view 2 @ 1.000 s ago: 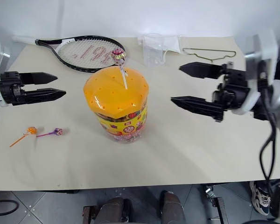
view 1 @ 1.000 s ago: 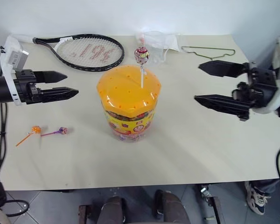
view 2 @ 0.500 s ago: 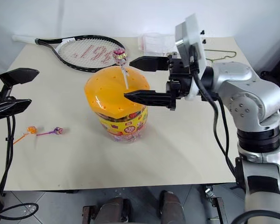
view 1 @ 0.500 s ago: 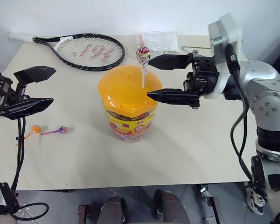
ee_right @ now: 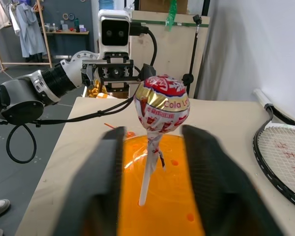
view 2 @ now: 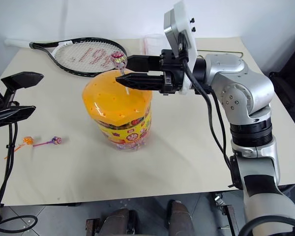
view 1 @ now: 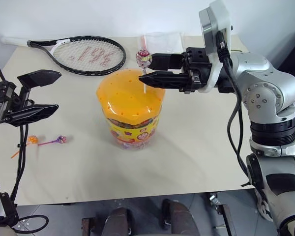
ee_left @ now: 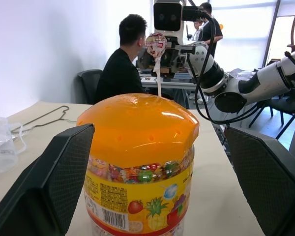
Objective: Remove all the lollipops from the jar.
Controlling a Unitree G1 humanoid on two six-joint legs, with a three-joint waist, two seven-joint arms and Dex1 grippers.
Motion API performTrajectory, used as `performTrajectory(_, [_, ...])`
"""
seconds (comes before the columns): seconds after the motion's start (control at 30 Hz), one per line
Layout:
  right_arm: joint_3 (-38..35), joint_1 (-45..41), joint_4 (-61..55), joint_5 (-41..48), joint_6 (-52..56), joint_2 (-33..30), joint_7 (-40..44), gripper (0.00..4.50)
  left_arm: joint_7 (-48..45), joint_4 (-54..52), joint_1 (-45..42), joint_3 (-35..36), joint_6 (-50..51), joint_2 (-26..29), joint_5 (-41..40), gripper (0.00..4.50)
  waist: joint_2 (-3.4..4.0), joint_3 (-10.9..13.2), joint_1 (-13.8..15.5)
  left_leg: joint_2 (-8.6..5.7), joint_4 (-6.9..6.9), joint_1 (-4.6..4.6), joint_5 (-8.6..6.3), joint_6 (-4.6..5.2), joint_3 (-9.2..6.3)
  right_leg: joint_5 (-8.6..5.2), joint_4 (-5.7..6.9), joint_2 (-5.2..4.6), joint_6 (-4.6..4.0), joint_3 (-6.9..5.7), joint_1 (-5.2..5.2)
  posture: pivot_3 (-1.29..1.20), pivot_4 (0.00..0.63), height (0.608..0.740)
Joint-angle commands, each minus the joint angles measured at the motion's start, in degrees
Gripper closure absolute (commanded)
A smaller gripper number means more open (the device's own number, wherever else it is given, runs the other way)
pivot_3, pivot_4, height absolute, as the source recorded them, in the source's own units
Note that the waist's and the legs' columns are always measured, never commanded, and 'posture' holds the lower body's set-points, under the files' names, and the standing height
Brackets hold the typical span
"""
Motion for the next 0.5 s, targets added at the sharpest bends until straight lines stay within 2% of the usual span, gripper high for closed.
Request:
performTrajectory(0.03, [-1.10,-2.35,-0.78,0.17,0.37,0.64,0.40,3.99,-5.60,-1.64,-1.63,0.28,-0.66,0.58,-1.91,0.00,0.00,0.00,-0.01,0.00,0.00,0.00,0.00,0.00,0.00,0.00,0.00,0.00,0.00,0.00,0.00,0.00,0.150,0.740])
performTrajectory(0.07, [-1.20,-2.62,-0.81,0.14,0.50,0.77,0.46,4.34,-5.50,-1.53,-1.92,0.05,-0.73,0.50,-1.90,0.00,0.00,0.00,-0.01,0.00,0.00,0.00,0.00,0.00,0.00,0.00,0.00,0.00,0.00,0.00,0.00,0.00,0.150,0.740])
performTrajectory(0.1, [-1.33,-2.99,-0.78,0.07,0.60,0.87,0.45,4.47,-5.54,-1.38,-2.23,-0.17,-0.84,0.36,-1.94,0.00,0.00,0.00,-0.01,0.00,0.00,0.00,0.00,0.00,0.00,0.00,0.00,0.00,0.00,0.00,-0.01,0.00,0.150,0.740])
performTrajectory(0.37, [-5.18,-9.27,2.77,0.37,0.56,0.24,-0.96,4.47,-6.24,0.60,-4.51,-2.24,-1.66,-0.21,-1.30,0.00,0.00,0.00,-0.03,0.00,0.00,0.00,0.00,0.00,0.01,0.00,0.00,0.00,0.00,0.00,-0.01,0.00,0.150,0.740])
performTrajectory(0.5, [-7.48,-13.00,5.37,-0.65,1.89,-2.88,-1.94,4.47,-6.41,1.59,-5.06,-3.06,-2.02,0.40,-0.64,0.00,0.00,0.00,0.02,0.00,-0.02,0.00,0.00,0.00,0.01,0.00,-0.01,0.00,0.00,0.00,-0.02,0.00,0.150,0.740])
